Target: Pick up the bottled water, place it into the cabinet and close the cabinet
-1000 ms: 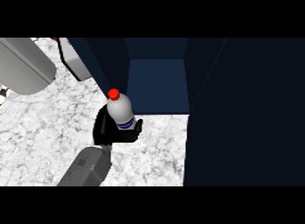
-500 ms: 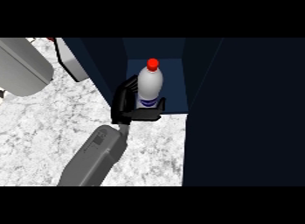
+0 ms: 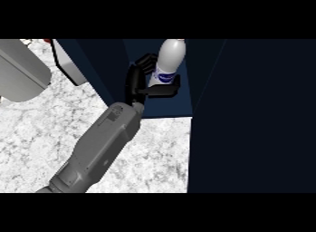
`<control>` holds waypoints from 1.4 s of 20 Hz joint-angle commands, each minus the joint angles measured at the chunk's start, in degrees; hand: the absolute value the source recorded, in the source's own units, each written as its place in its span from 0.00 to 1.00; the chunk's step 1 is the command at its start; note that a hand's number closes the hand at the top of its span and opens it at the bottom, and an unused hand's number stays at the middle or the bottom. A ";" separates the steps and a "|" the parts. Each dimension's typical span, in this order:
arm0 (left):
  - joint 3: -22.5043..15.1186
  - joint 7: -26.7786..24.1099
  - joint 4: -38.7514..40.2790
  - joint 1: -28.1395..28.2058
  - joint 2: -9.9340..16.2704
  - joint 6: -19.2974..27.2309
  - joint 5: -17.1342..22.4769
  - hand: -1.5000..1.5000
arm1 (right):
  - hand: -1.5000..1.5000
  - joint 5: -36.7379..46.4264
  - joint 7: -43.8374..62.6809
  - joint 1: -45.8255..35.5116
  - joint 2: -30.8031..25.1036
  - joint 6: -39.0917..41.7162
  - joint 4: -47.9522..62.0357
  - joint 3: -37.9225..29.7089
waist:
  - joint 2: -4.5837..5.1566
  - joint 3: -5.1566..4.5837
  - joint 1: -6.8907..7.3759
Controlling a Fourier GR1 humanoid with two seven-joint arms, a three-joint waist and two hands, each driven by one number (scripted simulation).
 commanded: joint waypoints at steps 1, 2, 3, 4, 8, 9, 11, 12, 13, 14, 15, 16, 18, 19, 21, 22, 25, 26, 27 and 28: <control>2.44 -1.00 9.08 -4.73 -0.01 -1.96 0.13 1.00 | 0.00 -8.53 1.06 0.15 -0.86 1.53 -2.66 -2.95 | 0.25 0.01 -0.26; 1.16 0.85 10.02 -7.70 -0.01 0.17 0.88 1.00 | 0.00 -5.87 0.71 -0.26 0.10 1.28 -1.59 -1.31 | 0.21 0.00 -0.61; 2.78 -1.57 13.39 -7.96 0.00 -0.86 -0.98 1.00 | 0.00 -5.56 1.26 2.34 0.60 1.41 -4.06 0.38 | 0.41 -0.03 -1.10; -0.38 -2.53 14.44 -7.60 0.00 2.71 -3.82 1.00 | 0.00 -6.92 0.57 1.17 -0.02 1.88 -2.89 -1.20 | 0.49 0.03 -1.36; 0.85 -1.42 21.38 -10.64 0.16 3.61 -4.71 1.00 | 0.00 -6.93 2.44 1.06 -0.06 1.96 -3.92 -0.92 | 0.47 -0.02 -0.72; 2.71 -2.44 23.74 -10.59 1.57 3.41 -3.70 1.00 | 0.00 -6.08 0.52 0.42 0.14 2.58 -2.16 -0.71 | 0.95 -0.04 -1.76; 3.58 -1.53 26.10 -13.17 1.12 4.89 -3.74 1.00 | 0.00 -6.20 1.83 -1.37 0.04 1.93 -2.09 -1.41 | 1.05 -0.05 -1.28; 5.22 -2.41 26.03 -13.50 0.10 6.01 -2.63 1.00 | 0.00 -7.27 1.39 -1.38 -0.01 2.31 -1.67 -2.05 | 0.88 -0.04 -1.12; 6.43 -5.75 26.54 -11.20 0.03 5.84 -1.67 1.00 | 0.00 -5.96 2.06 -1.60 0.33 2.01 -1.81 -0.81 | 1.26 -0.10 -1.55; 7.66 -6.10 27.17 -12.00 0.34 5.89 -1.06 1.00 | 0.00 -6.05 0.04 0.20 0.12 2.94 -2.26 -1.96 | 1.19 -0.10 -2.40; 7.82 -6.73 27.83 -12.88 1.23 5.45 -1.35 1.00 | 0.00 -7.38 0.00 -1.03 -0.44 3.52 -0.44 -2.83 | 1.25 -0.07 -2.09; 8.90 -8.25 27.96 -11.99 1.73 4.12 -0.58 1.00 | 0.00 -6.37 0.96 -1.86 -0.24 3.22 -0.36 -1.84 | 1.35 -0.10 -1.71; 7.90 -6.90 30.58 -14.35 1.50 5.51 -2.04 1.00 | 0.00 -6.63 0.86 -0.47 -0.16 3.56 -2.49 -1.54 | 1.36 -0.10 -2.66; 7.15 -5.76 31.57 -17.02 3.39 6.91 -3.18 1.00 | 0.00 -5.54 -0.09 -2.00 0.14 3.44 -0.01 -1.59 | 1.63 -0.05 -3.08; 6.39 -9.64 32.68 -14.64 1.82 8.79 -4.33 0.00 | 0.00 -6.88 -0.20 -0.27 -0.41 4.62 -1.47 -1.40 | 1.67 -0.08 -3.73; 6.50 -10.06 33.18 -14.56 4.14 7.02 -4.45 0.00 | 0.00 -6.10 -1.38 -1.06 -0.88 5.28 -0.09 -2.16 | 1.78 -0.08 -3.65; 5.89 -10.43 34.46 -17.61 1.74 11.76 -5.65 0.00 | 0.00 -6.03 -0.56 -2.72 -0.63 4.57 0.17 -2.35 | 2.11 -0.08 -3.73; 5.85 -9.59 35.21 -18.36 1.09 12.53 -5.81 0.00 | 0.00 -3.90 -1.49 -0.62 0.18 5.24 -0.45 0.10 | 1.75 -0.10 -4.31; 5.50 -8.37 35.60 -20.38 2.26 12.05 -6.32 0.00 | 0.00 -6.15 -2.24 -3.22 -0.33 5.10 2.86 -2.94 | 1.82 0.00 -3.65; 5.40 -9.97 35.89 -18.98 1.81 12.54 -6.56 0.00 | 0.00 -7.27 -0.34 -1.12 -0.54 5.03 -0.38 -2.24 | 1.82 -0.08 -3.64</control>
